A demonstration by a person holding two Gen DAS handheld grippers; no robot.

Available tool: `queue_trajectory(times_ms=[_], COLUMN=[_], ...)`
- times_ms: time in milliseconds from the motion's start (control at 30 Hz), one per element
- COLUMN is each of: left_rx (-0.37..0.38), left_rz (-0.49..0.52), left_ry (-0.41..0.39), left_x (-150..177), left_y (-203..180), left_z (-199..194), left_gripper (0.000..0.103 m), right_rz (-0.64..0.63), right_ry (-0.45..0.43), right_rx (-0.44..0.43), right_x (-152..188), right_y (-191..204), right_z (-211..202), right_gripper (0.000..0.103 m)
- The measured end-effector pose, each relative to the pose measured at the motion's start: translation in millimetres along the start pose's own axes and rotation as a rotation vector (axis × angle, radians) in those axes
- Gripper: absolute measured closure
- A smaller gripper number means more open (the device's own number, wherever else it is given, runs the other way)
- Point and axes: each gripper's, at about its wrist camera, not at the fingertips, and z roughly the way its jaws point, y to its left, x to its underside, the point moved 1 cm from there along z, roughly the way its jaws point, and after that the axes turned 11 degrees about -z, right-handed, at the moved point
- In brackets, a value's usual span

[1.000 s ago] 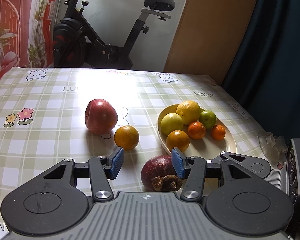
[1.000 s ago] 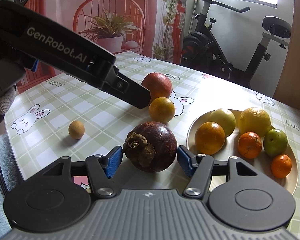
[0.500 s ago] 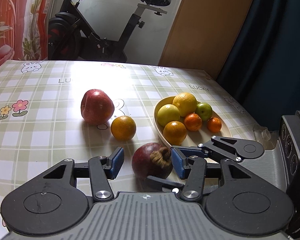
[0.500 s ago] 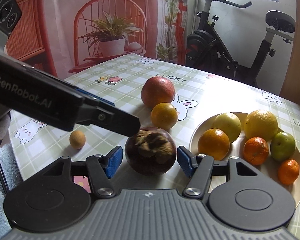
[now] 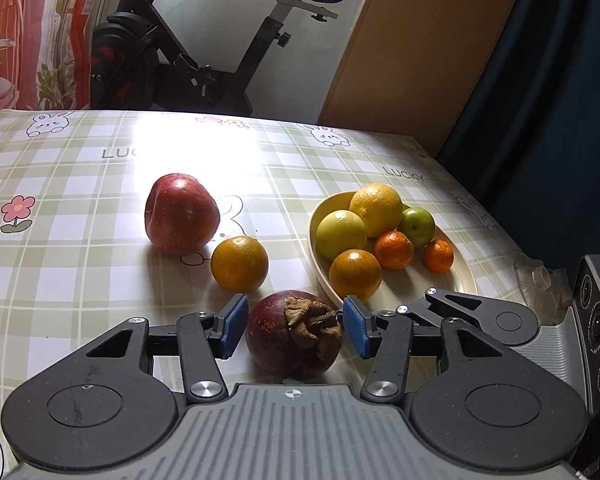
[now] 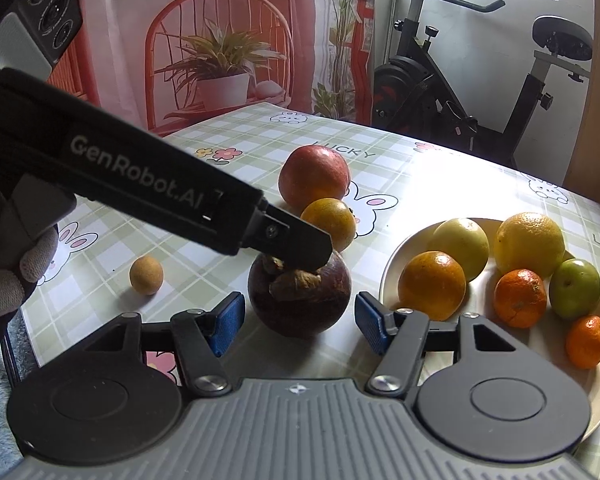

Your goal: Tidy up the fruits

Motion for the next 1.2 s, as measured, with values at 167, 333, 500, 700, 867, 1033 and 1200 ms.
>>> queue_trajectory(times_ms=[167,333,500,700,867,1033,1200], left_rx=[0.031,0.037,0.041,0.029,0.031,0.036,0.042], left_rz=[-0.006,-0.004,-0.010,0.004,-0.002,0.005,0.023], left_ry=[0.026,0.034,0.028,0.023,0.024,0.020,0.010], left_x=[-3,-1,0,4,8,12,15], left_y=[4,4,6,2,2,-3,-13], left_z=[10,15,14,10,6,1,-6], left_gripper=[0.048,0.048,0.047,0.048,0.048,0.049,0.049], right_rz=[-0.019,-0.031,-0.024,-0.013,-0.010,-0.007,-0.001], right_ry=[-0.006,-0.019,-0.029,-0.033,-0.031,-0.029,-0.045], right_rx=[0.010,0.024,0.026,0.016,0.010,0.012,0.025], right_x=[-2,-1,0,3,4,5,6], right_y=[-2,1,1,1,3,5,4], right_z=[5,8,8,3,-1,-6,-17], right_gripper=[0.040,0.040,0.040,0.040,0.041,0.041,0.041])
